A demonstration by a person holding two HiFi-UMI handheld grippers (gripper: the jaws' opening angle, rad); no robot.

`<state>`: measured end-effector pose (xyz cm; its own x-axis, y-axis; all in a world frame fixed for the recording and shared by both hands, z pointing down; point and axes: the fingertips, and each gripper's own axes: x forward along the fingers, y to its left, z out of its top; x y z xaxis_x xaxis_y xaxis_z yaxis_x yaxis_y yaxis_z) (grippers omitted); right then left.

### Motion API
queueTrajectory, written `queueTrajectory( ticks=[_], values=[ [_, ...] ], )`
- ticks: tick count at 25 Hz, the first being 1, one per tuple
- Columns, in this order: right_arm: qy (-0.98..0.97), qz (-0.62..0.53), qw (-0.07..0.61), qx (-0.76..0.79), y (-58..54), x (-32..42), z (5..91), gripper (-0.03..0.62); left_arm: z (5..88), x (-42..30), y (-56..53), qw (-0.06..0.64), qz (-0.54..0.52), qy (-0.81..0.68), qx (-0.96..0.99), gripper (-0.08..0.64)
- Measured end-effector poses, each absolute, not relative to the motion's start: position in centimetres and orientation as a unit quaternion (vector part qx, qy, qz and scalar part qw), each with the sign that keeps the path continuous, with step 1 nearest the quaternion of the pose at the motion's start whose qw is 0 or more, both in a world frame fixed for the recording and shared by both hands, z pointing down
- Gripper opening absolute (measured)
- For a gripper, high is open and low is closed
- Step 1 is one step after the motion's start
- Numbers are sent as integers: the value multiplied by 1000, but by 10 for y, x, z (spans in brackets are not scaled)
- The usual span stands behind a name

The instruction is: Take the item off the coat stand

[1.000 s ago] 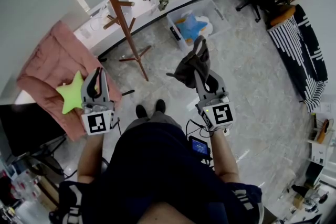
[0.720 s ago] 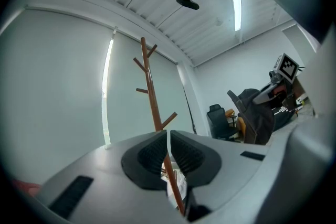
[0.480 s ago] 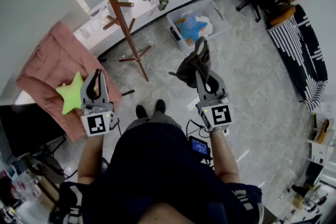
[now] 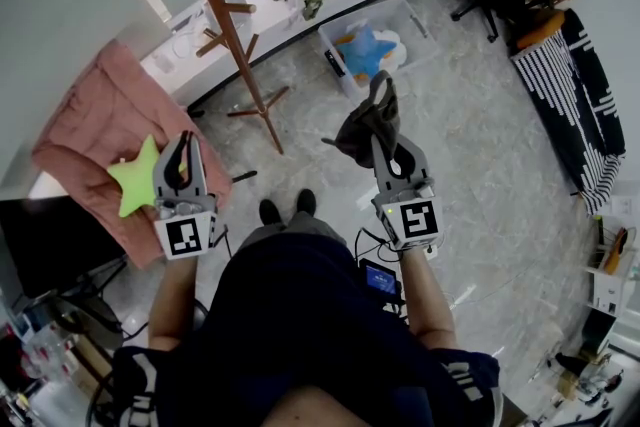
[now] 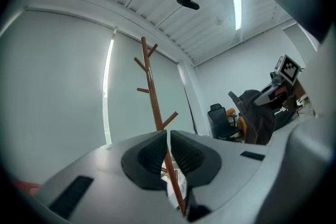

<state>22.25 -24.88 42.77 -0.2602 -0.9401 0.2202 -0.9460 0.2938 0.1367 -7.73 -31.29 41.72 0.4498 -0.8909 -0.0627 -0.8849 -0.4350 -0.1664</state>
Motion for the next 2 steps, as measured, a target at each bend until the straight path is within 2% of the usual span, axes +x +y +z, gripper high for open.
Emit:
queueTrajectory(
  ticks=[2],
  values=[
    [-793, 11, 131, 595, -249, 223, 428, 32, 418, -77, -313, 87, -17, 524, -847, 41]
  ],
)
